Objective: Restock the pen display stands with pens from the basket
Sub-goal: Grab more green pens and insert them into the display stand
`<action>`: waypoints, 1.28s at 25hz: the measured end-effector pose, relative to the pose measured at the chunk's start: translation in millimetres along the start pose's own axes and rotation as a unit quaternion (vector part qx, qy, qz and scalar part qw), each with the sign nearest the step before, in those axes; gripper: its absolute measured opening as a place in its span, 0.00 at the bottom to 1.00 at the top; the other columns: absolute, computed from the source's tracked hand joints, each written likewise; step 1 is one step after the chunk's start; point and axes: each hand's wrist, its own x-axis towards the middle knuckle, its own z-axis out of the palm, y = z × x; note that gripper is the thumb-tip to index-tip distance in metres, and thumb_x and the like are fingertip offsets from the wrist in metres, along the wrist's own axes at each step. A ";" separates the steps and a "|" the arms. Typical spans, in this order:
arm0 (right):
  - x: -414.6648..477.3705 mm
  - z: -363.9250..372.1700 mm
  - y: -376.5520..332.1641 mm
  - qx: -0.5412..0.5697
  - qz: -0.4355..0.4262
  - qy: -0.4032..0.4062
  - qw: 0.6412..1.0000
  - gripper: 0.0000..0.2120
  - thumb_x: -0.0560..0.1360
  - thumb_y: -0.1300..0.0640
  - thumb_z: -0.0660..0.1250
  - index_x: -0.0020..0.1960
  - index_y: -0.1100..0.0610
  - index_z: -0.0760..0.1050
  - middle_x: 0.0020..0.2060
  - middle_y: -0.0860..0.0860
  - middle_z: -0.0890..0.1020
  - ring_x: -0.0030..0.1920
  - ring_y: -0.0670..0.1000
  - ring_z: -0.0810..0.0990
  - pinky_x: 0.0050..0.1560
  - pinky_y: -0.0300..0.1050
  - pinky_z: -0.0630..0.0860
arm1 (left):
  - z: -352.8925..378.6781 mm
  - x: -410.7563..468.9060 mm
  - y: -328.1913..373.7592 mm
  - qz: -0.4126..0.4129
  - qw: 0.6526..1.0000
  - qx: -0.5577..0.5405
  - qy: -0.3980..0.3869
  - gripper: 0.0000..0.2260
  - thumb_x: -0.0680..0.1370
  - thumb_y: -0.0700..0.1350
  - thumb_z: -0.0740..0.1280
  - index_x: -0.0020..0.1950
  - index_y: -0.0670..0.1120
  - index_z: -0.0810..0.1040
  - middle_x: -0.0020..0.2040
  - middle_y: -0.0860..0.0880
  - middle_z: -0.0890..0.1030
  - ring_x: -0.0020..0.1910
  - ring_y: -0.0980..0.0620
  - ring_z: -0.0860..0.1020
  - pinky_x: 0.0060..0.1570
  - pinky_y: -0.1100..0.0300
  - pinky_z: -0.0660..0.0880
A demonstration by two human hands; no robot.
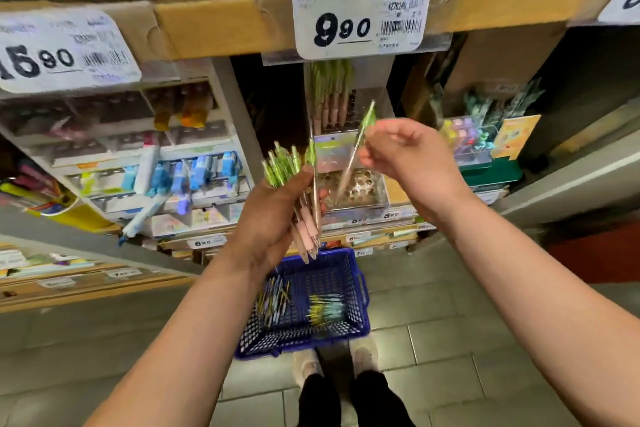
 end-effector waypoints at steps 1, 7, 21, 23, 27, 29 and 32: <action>13.1 1.4 -3.5 -0.032 -0.044 0.042 0.998 0.04 0.79 0.64 0.68 0.46 0.58 0.80 0.36 0.52 0.86 0.41 0.52 0.85 0.47 0.44 0.83 | -0.6 5.6 -0.7 0.002 1.000 -0.001 0.000 0.15 0.81 0.44 0.68 0.63 0.36 0.79 0.44 0.40 0.84 0.40 0.48 0.83 0.40 0.55 0.81; 76.5 20.4 -20.1 -0.306 -0.264 0.135 0.905 0.10 0.77 0.57 0.66 0.54 0.60 0.81 0.48 0.47 0.80 0.50 0.44 0.78 0.50 0.26 0.71 | 2.4 25.4 -3.1 0.005 1.000 0.000 -0.010 0.16 0.81 0.46 0.69 0.65 0.37 0.79 0.44 0.41 0.84 0.37 0.49 0.83 0.37 0.57 0.80; 90.1 37.8 -9.5 -0.376 -0.379 0.119 0.837 0.06 0.77 0.57 0.68 0.48 0.56 0.83 0.41 0.49 0.86 0.40 0.40 0.80 0.44 0.26 0.70 | 4.2 32.7 -12.9 0.006 1.000 -0.012 -0.019 0.06 0.78 0.46 0.73 0.53 0.47 0.82 0.42 0.45 0.85 0.45 0.47 0.85 0.46 0.50 0.82; 90.9 40.3 -5.1 -0.408 -0.354 0.099 0.836 0.07 0.77 0.56 0.67 0.49 0.56 0.84 0.42 0.50 0.87 0.42 0.48 0.84 0.46 0.36 0.77 | 3.8 33.2 -13.9 0.005 1.000 -0.012 -0.019 0.05 0.78 0.46 0.73 0.52 0.47 0.82 0.42 0.46 0.85 0.45 0.47 0.85 0.48 0.49 0.82; 90.9 44.9 -3.7 -0.432 -0.335 0.098 0.832 0.09 0.77 0.54 0.66 0.47 0.55 0.84 0.40 0.51 0.87 0.42 0.53 0.85 0.45 0.45 0.79 | 5.9 33.8 -14.2 0.005 1.000 -0.013 -0.023 0.04 0.78 0.46 0.73 0.51 0.47 0.82 0.42 0.46 0.85 0.44 0.47 0.85 0.44 0.52 0.83; 92.7 44.4 -3.5 -0.434 -0.343 0.110 0.826 0.09 0.76 0.54 0.66 0.46 0.55 0.84 0.40 0.50 0.87 0.41 0.52 0.85 0.44 0.42 0.77 | 7.8 34.1 -14.0 0.009 1.000 -0.015 -0.025 0.03 0.78 0.45 0.73 0.51 0.47 0.83 0.43 0.46 0.85 0.44 0.48 0.85 0.43 0.53 0.83; 92.3 41.6 5.1 -0.442 -0.336 0.125 0.822 0.08 0.76 0.55 0.66 0.46 0.54 0.84 0.39 0.49 0.86 0.39 0.51 0.83 0.36 0.33 0.67 | 8.7 34.7 -15.0 0.015 0.999 -0.016 -0.024 0.02 0.78 0.45 0.73 0.50 0.48 0.83 0.44 0.47 0.86 0.44 0.48 0.85 0.45 0.51 0.83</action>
